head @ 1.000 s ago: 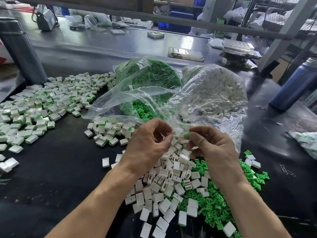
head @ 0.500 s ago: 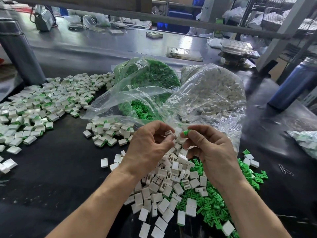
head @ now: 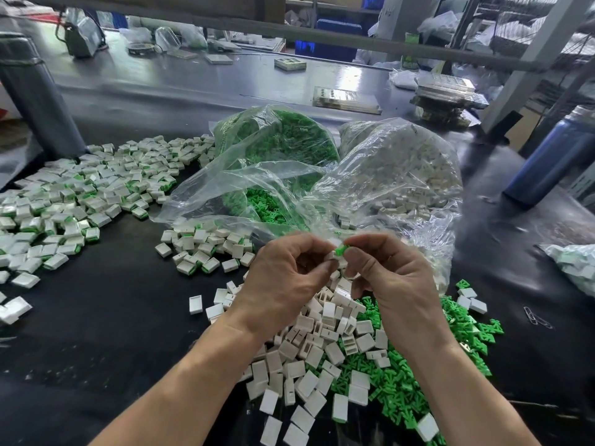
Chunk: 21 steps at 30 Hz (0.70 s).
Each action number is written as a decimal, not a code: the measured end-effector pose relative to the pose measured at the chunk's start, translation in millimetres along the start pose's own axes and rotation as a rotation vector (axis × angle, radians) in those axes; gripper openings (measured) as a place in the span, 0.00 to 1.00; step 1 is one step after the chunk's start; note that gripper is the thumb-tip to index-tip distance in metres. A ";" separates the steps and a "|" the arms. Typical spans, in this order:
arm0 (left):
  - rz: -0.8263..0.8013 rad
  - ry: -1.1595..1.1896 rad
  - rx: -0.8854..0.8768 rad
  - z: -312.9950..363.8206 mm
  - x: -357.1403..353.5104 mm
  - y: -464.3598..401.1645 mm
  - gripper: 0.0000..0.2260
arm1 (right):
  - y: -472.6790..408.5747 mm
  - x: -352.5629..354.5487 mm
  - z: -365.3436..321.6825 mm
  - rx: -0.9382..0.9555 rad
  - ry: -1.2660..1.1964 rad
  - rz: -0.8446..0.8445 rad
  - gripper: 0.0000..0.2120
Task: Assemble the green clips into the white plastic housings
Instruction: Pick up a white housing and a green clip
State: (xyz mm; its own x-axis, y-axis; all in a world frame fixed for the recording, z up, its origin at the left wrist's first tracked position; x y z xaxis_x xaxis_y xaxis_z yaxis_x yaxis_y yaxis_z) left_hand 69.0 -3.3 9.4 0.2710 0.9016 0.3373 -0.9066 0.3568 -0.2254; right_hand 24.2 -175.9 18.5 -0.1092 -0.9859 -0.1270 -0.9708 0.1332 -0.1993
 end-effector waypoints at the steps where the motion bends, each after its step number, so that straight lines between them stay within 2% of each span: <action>1: -0.002 0.002 -0.006 0.1 -0.3 0.0 0.05 | 0.5 -0.4 0.3 0.005 0.015 -0.001 0.05; 6: 0.011 0.091 0.017 -0.5 0.6 0.2 0.05 | 0.4 -1.1 2.5 0.047 0.168 0.026 0.05; 15: -0.004 0.083 0.030 -1.6 0.8 1.8 0.06 | 1.1 1.1 5.5 0.160 0.506 0.024 0.10; 18: 0.009 0.120 0.015 -1.4 1.3 1.9 0.07 | 0.9 1.6 5.8 0.160 0.539 0.027 0.09; 21: 0.023 0.171 0.016 -0.3 0.8 1.1 0.07 | 0.7 -0.9 7.2 0.119 0.456 0.038 0.10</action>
State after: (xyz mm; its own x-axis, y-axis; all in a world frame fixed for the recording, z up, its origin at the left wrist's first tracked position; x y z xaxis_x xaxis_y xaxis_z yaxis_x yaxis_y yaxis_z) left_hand 68.3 -2.2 9.1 0.3001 0.9385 0.1711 -0.9179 0.3329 -0.2162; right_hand 25.2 -174.2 11.5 -0.2521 -0.9208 0.2977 -0.9361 0.1541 -0.3161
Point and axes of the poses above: each hand's wrist, its own y-axis away from the middle knuckle, its own x-axis out of the back of the hand, z = x × y, the point moved 1 cm from there along -y, towards the middle knuckle, and after that the axes turned 2 degrees about x, right-handed, at the moved point
